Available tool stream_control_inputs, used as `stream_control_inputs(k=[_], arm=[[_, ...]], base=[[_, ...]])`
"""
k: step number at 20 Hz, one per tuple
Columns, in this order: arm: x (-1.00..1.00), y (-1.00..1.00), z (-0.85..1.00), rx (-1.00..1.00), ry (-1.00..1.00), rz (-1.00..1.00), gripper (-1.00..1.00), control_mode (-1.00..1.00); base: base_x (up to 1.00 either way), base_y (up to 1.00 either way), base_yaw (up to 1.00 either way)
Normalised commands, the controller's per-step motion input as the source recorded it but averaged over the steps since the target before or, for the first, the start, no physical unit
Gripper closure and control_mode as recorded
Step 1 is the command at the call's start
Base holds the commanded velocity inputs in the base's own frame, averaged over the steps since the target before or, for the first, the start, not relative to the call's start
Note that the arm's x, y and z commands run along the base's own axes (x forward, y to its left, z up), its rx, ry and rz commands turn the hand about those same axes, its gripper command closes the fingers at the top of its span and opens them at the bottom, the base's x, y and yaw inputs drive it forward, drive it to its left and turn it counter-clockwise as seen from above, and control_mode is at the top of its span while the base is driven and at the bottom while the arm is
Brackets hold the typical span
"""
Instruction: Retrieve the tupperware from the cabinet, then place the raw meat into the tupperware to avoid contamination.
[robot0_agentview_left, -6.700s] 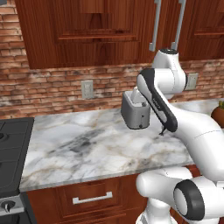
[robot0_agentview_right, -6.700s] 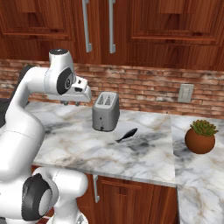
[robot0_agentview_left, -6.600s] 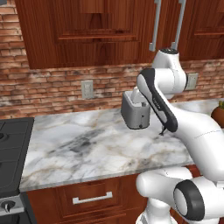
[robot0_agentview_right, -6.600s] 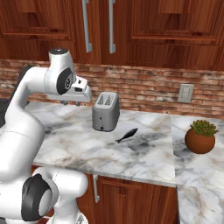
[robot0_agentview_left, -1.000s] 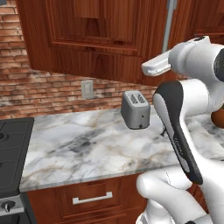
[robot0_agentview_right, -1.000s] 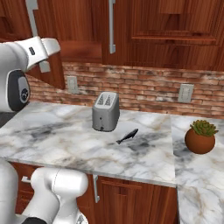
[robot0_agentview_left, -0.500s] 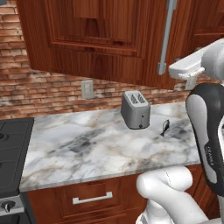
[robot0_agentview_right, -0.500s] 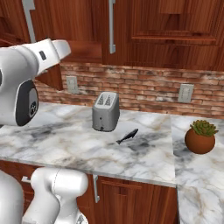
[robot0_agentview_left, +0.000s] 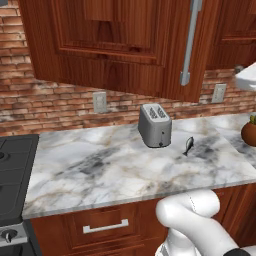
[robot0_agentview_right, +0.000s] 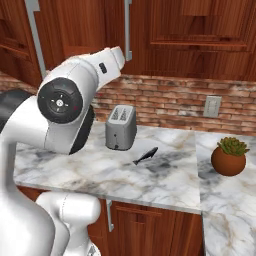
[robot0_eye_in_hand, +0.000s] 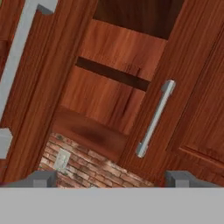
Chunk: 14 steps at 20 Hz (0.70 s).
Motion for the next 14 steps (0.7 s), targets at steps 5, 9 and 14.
stream_control_inputs(k=[5,9,14], arm=[[0.24,-0.4,-0.25,-0.09,-0.2,0.27,-1.0,-1.0],[0.07,-0.16,-0.31,-0.23,-0.3,0.3,-1.0,-1.0],[0.12,-0.15,-0.09,-0.3,-0.23,0.27,-1.0,-1.0]], base=[[0.0,0.0,0.0],[0.0,0.0,0.0],[0.0,0.0,0.0]])
